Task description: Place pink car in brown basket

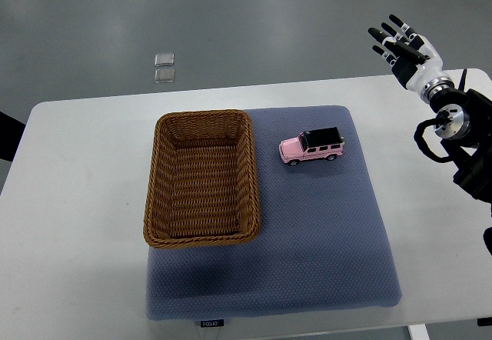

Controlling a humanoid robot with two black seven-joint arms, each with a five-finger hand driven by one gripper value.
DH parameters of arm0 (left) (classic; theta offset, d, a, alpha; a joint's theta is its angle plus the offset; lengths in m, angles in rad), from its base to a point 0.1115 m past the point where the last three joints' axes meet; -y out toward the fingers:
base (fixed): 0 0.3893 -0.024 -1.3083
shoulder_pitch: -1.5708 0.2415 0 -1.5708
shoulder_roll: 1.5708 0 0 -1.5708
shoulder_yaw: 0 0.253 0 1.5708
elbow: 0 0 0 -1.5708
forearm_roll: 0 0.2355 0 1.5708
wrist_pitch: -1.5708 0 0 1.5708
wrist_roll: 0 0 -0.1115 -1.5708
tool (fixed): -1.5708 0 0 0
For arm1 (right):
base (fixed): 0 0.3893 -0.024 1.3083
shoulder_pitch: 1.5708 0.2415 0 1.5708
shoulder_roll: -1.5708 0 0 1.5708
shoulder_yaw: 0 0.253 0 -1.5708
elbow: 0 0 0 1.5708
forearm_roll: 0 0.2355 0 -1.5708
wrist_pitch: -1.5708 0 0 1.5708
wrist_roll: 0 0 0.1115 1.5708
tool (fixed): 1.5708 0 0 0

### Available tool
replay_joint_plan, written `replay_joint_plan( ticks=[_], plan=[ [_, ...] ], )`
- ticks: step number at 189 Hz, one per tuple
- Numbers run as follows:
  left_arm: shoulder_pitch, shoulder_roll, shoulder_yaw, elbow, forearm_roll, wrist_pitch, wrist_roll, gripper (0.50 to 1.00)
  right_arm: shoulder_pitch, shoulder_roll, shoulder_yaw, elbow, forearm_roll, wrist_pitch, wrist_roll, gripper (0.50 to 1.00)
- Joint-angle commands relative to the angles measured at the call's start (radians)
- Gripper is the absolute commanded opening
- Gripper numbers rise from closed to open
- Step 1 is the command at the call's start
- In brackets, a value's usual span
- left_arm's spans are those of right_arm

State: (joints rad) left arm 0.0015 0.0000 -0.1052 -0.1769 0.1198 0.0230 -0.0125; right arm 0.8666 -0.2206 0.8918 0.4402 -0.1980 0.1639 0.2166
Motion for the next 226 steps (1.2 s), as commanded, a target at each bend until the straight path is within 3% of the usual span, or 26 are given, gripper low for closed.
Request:
replay_joint_plan(
  ticks=[1,67,87,106,121,197,226],
  plan=[
    [0.0,0.0,-0.001,-0.001,0.0,0.0,0.0,1.0,0.0,0.003,0.001,0.0,0.0,-0.007,0.001,0.909],
    [0.0,0.0,-0.001,-0.001,0.0,0.0,0.0,1.0,0.009,-0.01,-0.008,0.031,0.0,-0.018,0.0,0.909],
    [0.0,0.0,-0.001,-0.001,0.0,0.0,-0.001,1.0,0.011,-0.02,-0.024,0.086,-0.009,-0.061,-0.003,0.909],
    [0.0,0.0,-0.001,-0.001,0.0,0.0,0.0,1.0,0.02,-0.092,-0.047,0.147,-0.023,-0.127,-0.013,0.909],
    [0.0,0.0,-0.001,-0.001,0.0,0.0,0.0,1.0,0.068,-0.174,-0.149,0.186,-0.081,-0.158,-0.014,0.909],
    [0.0,0.0,-0.001,-0.001,0.0,0.0,0.0,1.0,0.353,-0.387,-0.705,0.419,-0.402,-0.13,-0.019,0.907],
    [0.0,0.0,-0.001,-0.001,0.0,0.0,0.0,1.0,0.48,-0.396,-0.898,0.512,-0.534,-0.052,-0.12,0.907]
  ],
)
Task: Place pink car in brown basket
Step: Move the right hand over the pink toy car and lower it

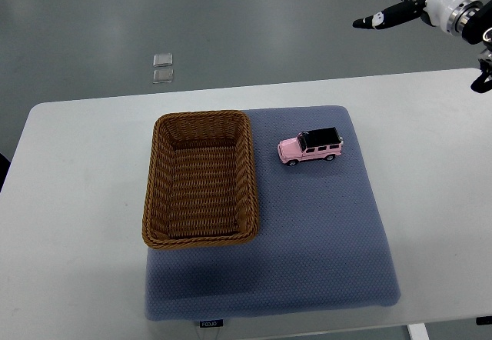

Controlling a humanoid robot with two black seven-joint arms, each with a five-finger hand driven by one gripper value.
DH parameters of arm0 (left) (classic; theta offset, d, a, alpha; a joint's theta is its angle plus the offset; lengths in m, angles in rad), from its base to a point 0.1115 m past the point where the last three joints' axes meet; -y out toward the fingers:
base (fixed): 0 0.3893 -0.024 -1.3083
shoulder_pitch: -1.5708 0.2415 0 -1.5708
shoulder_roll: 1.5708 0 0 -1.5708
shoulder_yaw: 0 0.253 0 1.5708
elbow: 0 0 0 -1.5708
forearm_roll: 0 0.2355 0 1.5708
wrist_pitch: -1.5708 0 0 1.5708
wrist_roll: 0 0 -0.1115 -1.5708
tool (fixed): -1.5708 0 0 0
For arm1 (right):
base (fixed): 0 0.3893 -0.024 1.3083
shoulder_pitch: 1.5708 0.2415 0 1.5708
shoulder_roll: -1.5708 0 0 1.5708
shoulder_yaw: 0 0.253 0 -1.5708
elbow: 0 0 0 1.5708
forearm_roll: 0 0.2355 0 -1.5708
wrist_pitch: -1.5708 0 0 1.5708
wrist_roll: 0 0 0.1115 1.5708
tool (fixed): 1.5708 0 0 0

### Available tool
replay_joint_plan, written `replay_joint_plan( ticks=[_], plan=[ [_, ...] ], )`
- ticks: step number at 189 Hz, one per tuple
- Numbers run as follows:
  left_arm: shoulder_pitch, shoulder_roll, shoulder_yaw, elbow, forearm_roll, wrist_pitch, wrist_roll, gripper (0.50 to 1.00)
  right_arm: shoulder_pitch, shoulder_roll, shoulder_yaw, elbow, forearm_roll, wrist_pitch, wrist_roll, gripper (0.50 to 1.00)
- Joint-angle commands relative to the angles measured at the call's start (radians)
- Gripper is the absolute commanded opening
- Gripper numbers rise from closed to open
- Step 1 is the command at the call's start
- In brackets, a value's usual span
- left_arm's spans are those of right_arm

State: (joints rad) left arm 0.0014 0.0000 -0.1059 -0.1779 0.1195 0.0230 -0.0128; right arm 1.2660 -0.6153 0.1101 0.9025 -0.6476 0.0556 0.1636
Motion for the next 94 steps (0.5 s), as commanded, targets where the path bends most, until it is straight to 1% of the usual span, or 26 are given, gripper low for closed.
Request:
replay_joint_plan(
  ticks=[1,10,24,40,53,78,94],
  plan=[
    [0.0,0.0,0.0,0.0,0.0,0.0,0.001,1.0,0.081,-0.001,-0.116,0.05,-0.084,0.056,-0.067,0.907],
    [0.0,0.0,0.0,0.001,0.0,0.0,0.001,1.0,0.113,0.002,-0.147,0.072,-0.118,0.095,-0.085,0.907],
    [0.0,0.0,0.0,0.0,0.0,0.0,-0.001,1.0,0.148,0.006,-0.187,0.107,-0.167,0.136,-0.095,0.907],
    [0.0,0.0,0.0,0.0,0.0,0.0,-0.001,1.0,0.179,0.014,-0.25,0.148,-0.23,0.145,-0.104,0.907],
    [0.0,0.0,0.0,0.0,0.0,0.0,0.001,1.0,0.197,0.04,-0.3,0.173,-0.268,0.155,-0.107,0.907],
    [0.0,0.0,0.0,0.0,0.0,0.0,0.001,1.0,0.193,0.091,-0.365,0.177,-0.285,0.185,-0.108,0.905],
    [0.0,0.0,0.0,0.0,0.0,0.0,0.001,1.0,0.182,0.123,-0.395,0.176,-0.287,0.181,-0.108,0.907]
  ],
)
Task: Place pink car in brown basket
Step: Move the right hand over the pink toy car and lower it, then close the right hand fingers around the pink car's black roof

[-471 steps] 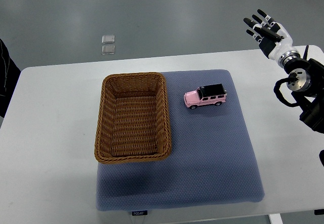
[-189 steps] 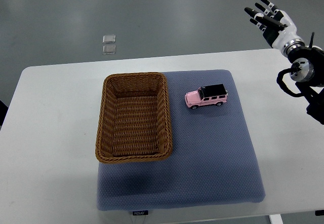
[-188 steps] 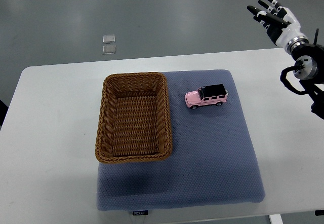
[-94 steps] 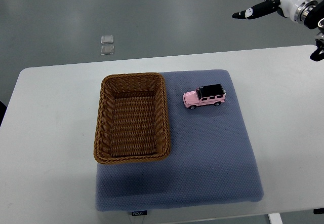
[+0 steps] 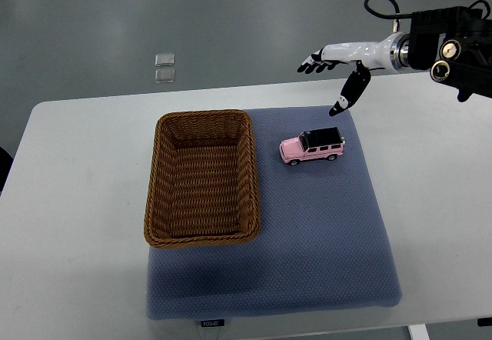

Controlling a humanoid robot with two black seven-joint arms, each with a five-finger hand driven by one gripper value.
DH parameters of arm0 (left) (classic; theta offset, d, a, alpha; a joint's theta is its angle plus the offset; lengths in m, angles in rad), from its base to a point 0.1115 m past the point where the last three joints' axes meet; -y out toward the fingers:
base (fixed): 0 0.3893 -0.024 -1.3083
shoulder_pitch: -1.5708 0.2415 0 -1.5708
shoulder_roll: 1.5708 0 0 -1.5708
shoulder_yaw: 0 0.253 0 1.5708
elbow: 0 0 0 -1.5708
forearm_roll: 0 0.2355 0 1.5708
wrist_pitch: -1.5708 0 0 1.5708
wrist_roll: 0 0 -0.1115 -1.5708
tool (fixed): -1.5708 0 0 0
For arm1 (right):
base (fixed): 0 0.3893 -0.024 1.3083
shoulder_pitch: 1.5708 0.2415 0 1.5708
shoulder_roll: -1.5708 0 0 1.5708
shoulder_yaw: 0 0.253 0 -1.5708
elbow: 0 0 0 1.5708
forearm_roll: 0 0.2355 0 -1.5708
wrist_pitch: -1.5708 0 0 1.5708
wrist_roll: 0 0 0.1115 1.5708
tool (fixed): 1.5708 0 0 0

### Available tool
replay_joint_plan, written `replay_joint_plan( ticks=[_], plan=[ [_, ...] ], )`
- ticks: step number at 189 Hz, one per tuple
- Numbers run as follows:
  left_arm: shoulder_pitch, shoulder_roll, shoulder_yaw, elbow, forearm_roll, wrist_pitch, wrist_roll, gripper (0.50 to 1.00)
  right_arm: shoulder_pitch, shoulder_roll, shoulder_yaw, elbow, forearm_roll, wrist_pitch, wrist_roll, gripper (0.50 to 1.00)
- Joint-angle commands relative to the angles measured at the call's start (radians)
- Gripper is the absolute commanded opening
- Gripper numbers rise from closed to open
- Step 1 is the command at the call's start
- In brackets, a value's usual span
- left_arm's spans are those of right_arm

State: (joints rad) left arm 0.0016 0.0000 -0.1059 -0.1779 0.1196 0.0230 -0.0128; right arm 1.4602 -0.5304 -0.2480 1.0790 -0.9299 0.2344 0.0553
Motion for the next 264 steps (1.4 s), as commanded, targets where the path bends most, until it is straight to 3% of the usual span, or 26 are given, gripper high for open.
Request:
replay_joint_plan(
  ticks=[1,32,78,96,143,184,216,243,264],
  plan=[
    [0.0,0.0,0.0,0.002,0.0,0.0,-0.001,1.0,-0.014,0.041,-0.039,-0.001,-0.004,0.002,0.0,0.907],
    [0.0,0.0,0.0,0.0,0.0,0.0,0.0,1.0,-0.078,0.102,-0.04,-0.03,-0.026,-0.01,-0.002,0.905],
    [0.0,0.0,0.0,0.0,0.0,0.0,0.0,1.0,-0.149,0.159,-0.037,-0.174,-0.07,-0.026,-0.003,0.897],
    [0.0,0.0,0.0,0.0,0.0,0.0,0.0,1.0,-0.166,0.159,-0.036,-0.205,-0.073,-0.043,-0.045,0.891],
    [0.0,0.0,0.0,0.0,0.0,0.0,0.0,1.0,-0.167,0.194,-0.034,-0.208,-0.064,-0.052,-0.101,0.868],
    [0.0,0.0,0.0,0.0,0.0,0.0,0.0,1.0,-0.17,0.202,-0.03,-0.202,-0.072,-0.053,-0.101,0.868],
    [0.0,0.0,0.0,0.0,0.0,0.0,0.0,1.0,-0.176,0.213,-0.031,-0.206,-0.073,-0.053,-0.103,0.836],
    [0.0,0.0,0.0,0.0,0.0,0.0,0.0,1.0,-0.179,0.214,-0.037,-0.208,-0.076,-0.05,-0.103,0.733],
    [0.0,0.0,0.0,0.0,0.0,0.0,0.0,1.0,-0.178,0.214,-0.037,-0.208,-0.076,-0.046,-0.103,0.611]
  ],
)
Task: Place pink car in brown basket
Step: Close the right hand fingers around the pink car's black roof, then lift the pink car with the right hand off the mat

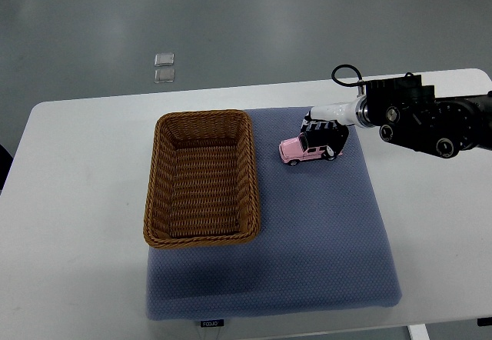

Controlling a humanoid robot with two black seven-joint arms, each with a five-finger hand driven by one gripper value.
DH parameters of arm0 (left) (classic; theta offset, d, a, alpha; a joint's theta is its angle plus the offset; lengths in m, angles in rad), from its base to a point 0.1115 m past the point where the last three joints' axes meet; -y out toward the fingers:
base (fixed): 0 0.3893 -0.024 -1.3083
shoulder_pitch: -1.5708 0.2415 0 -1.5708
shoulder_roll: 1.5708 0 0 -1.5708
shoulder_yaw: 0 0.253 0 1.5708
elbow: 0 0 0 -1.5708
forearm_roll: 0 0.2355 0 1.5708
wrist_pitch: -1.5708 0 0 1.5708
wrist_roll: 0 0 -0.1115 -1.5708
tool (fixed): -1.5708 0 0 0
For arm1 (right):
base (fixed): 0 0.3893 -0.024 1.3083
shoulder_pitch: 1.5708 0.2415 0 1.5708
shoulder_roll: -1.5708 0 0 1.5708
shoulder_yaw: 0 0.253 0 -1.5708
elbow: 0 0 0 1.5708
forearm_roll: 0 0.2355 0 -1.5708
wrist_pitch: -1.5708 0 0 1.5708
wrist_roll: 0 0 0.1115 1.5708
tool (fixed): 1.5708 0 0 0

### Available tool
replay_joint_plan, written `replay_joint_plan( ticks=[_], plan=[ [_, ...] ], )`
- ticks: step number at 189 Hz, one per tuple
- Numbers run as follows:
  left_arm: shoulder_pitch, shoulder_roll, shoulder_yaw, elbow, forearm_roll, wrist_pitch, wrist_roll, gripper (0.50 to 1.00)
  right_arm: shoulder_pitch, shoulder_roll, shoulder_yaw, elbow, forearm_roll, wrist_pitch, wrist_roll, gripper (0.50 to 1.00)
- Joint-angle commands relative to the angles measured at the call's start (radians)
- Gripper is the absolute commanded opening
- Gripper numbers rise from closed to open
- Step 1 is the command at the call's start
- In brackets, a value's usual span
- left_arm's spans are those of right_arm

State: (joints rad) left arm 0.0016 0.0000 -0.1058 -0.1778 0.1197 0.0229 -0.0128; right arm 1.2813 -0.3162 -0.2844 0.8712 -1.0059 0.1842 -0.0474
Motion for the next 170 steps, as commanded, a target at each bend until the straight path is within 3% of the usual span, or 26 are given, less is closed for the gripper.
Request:
replay_joint_plan(
  ticks=[1,17,74,131,170],
  plan=[
    [0.0,0.0,0.0,0.0,0.0,0.0,0.001,1.0,0.001,0.0,-0.001,0.0,0.0,0.004,0.0,0.611],
    [0.0,0.0,0.0,0.0,0.0,0.0,0.001,1.0,0.003,0.0,-0.001,0.0,0.0,0.008,0.0,0.5],
    [0.0,0.0,0.0,0.0,0.0,0.0,-0.001,1.0,0.023,-0.021,0.008,0.0,0.001,0.015,0.001,0.5],
    [0.0,0.0,0.0,0.0,0.0,0.0,0.0,1.0,0.136,-0.081,0.011,-0.001,0.023,0.017,0.003,0.5],
    [0.0,0.0,0.0,0.0,0.0,0.0,0.001,1.0,0.208,-0.063,0.085,0.006,0.027,0.017,0.011,0.5]
  ],
)
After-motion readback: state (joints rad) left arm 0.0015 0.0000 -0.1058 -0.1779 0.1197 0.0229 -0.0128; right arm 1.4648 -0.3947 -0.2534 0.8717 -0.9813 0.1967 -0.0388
